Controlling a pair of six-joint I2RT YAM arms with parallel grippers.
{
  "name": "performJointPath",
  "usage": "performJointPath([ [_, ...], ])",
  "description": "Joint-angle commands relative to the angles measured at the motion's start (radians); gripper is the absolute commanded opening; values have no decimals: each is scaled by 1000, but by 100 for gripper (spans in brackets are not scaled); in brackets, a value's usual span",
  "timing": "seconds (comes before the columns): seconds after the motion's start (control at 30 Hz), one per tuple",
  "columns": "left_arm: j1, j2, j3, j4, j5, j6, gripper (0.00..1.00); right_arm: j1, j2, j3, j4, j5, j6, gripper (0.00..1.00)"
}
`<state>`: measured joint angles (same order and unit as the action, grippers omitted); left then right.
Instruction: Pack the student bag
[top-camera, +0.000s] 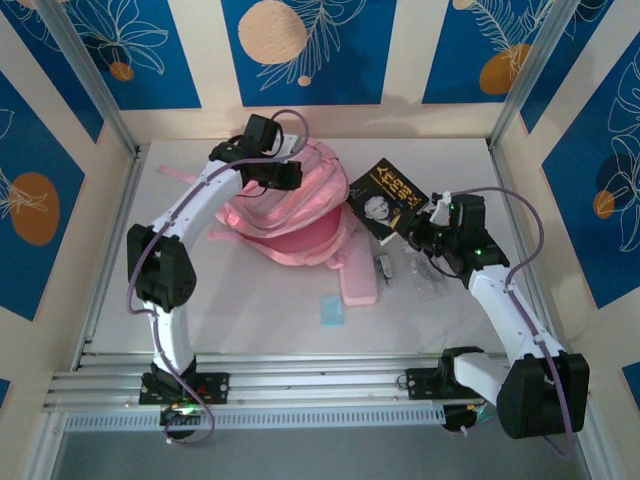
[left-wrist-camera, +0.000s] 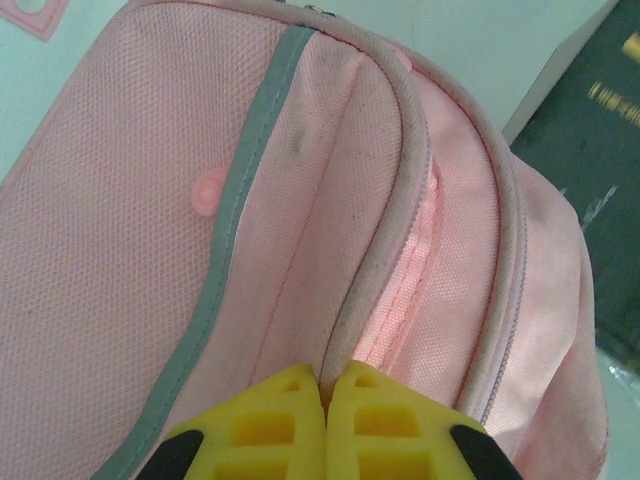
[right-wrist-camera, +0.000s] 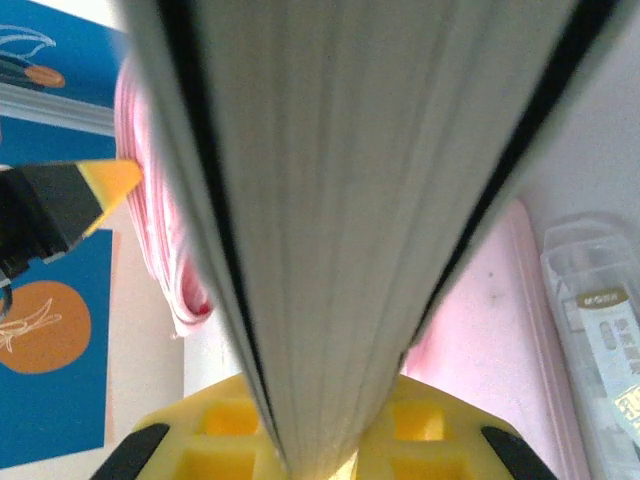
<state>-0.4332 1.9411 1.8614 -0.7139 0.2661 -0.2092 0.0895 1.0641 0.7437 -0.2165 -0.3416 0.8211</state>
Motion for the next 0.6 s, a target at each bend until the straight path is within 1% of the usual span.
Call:
performJointPath([
  [0.0,28,-32,-1,107,51,-63,0,37,-6,-19,84,-38,18,6],
  [0.1,30,-36,1,126,65,-80,0,78,20,-43,138,-45,58,6],
  [0.23,31,-44,-9,148,77,-101,0,149,92,-60,277,-57,129,6],
  [0.43,31,-57,-38,172,91,-121,0,283,309,26,495,-43,185,6],
  [0.57,31,-72,-60,184,100,-130,0,334,496,127,630,-42,225,6],
])
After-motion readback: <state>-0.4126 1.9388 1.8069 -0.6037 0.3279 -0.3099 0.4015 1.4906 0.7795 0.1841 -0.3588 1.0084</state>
